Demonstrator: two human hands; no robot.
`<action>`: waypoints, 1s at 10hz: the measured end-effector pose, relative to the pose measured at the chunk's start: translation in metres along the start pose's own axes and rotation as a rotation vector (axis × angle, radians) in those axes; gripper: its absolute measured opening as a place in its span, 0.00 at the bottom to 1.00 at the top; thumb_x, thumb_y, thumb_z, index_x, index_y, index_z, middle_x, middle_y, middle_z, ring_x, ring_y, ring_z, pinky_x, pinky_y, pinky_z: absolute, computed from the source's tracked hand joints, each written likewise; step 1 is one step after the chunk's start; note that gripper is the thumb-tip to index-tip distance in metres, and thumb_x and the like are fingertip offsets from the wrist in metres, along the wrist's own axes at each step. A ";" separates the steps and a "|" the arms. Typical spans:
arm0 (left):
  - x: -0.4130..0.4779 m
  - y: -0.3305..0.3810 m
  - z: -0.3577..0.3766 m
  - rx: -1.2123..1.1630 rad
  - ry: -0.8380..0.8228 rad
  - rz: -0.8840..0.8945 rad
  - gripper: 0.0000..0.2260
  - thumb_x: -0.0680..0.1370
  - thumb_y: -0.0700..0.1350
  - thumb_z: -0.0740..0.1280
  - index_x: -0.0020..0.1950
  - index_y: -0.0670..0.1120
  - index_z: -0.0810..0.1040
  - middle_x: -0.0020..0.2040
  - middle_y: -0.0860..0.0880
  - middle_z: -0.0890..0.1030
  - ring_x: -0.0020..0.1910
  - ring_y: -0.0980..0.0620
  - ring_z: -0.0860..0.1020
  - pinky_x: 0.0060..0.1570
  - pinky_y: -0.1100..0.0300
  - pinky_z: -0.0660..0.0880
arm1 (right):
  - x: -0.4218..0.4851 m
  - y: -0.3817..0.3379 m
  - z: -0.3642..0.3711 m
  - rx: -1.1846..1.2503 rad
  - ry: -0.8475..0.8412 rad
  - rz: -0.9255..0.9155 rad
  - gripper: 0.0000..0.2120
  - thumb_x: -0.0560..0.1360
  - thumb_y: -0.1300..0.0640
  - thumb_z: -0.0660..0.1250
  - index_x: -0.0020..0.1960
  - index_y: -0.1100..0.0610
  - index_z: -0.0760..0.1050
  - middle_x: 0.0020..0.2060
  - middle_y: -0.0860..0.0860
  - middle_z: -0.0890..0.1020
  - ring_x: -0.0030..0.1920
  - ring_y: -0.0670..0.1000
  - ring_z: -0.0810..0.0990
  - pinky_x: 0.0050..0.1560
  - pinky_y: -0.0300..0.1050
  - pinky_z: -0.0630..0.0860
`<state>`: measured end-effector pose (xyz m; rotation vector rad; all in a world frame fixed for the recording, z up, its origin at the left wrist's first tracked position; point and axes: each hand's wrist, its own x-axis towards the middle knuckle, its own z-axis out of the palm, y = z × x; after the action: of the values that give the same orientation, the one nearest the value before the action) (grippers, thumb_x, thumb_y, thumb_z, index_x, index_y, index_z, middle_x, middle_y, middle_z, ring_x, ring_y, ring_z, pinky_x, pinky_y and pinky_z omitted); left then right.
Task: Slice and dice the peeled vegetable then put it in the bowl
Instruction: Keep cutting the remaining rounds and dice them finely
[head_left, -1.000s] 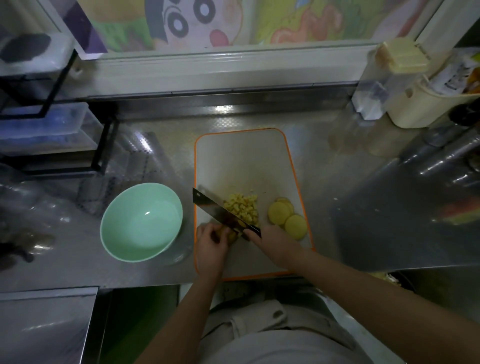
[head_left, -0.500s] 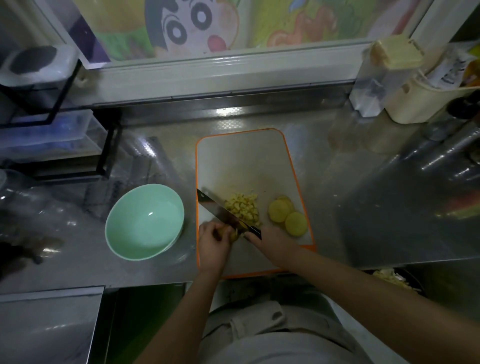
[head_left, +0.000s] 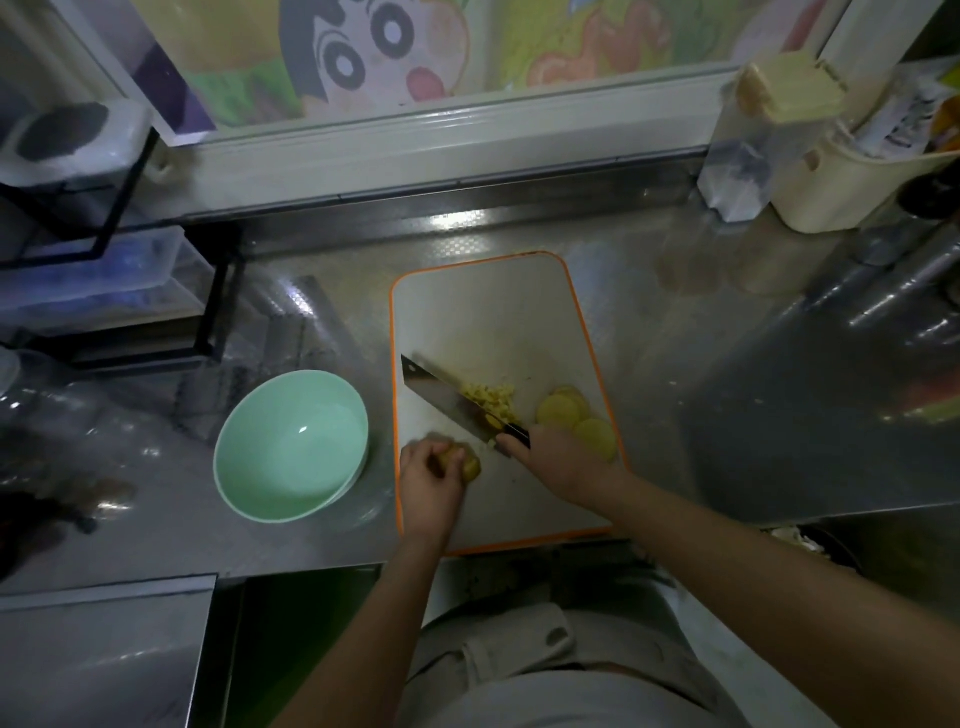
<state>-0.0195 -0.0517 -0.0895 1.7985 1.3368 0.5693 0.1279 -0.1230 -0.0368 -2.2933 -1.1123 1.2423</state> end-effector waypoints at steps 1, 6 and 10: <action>-0.001 0.000 0.000 -0.008 0.008 0.001 0.03 0.74 0.40 0.69 0.45 0.44 0.75 0.48 0.45 0.73 0.47 0.52 0.70 0.43 0.68 0.62 | -0.003 -0.002 0.000 -0.038 0.027 -0.049 0.20 0.81 0.45 0.53 0.37 0.58 0.66 0.30 0.50 0.67 0.29 0.47 0.65 0.33 0.42 0.65; -0.014 -0.014 -0.004 0.020 -0.056 0.174 0.13 0.72 0.43 0.71 0.53 0.51 0.72 0.49 0.51 0.71 0.49 0.51 0.73 0.47 0.57 0.74 | -0.037 -0.009 -0.007 -0.118 0.025 -0.126 0.18 0.81 0.46 0.53 0.35 0.52 0.64 0.29 0.50 0.66 0.28 0.45 0.64 0.33 0.43 0.69; -0.012 -0.013 -0.005 0.056 -0.069 0.161 0.10 0.73 0.42 0.71 0.51 0.43 0.75 0.49 0.51 0.70 0.45 0.52 0.72 0.42 0.72 0.68 | -0.052 -0.021 -0.008 -0.547 -0.075 -0.095 0.23 0.83 0.59 0.48 0.76 0.65 0.51 0.53 0.61 0.74 0.49 0.55 0.76 0.36 0.44 0.64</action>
<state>-0.0348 -0.0596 -0.0964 1.9661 1.1788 0.5553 0.1071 -0.1472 0.0099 -2.5379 -1.7442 1.0943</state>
